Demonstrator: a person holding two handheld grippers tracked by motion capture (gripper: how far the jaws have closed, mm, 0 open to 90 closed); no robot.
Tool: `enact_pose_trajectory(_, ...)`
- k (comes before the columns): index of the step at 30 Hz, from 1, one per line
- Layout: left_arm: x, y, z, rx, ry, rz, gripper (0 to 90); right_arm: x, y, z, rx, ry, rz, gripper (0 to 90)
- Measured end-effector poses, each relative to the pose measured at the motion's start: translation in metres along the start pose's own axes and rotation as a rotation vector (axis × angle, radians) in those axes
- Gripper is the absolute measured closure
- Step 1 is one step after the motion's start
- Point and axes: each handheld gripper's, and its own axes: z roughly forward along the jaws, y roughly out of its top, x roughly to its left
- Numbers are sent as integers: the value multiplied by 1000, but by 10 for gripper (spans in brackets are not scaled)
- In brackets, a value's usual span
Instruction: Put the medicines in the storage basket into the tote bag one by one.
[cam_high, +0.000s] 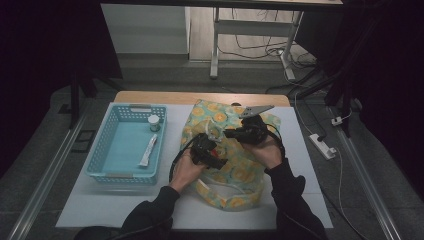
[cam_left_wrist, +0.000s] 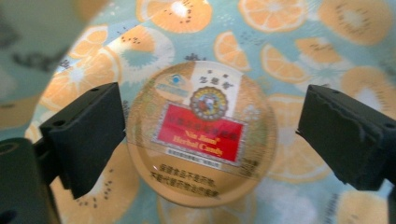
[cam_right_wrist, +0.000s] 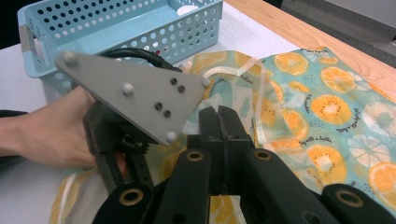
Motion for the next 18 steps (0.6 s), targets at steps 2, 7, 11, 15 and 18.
enact_pose_trajectory(2,-1,0,-4,-2,-21,-8,46,0,0,0,1,0,2,900)
enact_pose_trajectory(7,-3,-1,-16,-25,-67,-22,24,-1,-1,0,2,0,-1,900)
enact_pose_trajectory(11,-4,-2,-25,-47,-121,-32,6,-1,-1,0,1,0,-3,900)
enact_pose_trajectory(15,-6,-3,-35,-65,-159,-25,0,-1,-1,0,3,-3,2,900)
enact_pose_trajectory(18,-7,-5,-44,-78,-170,-19,0,-1,-1,0,3,-4,-1,900)
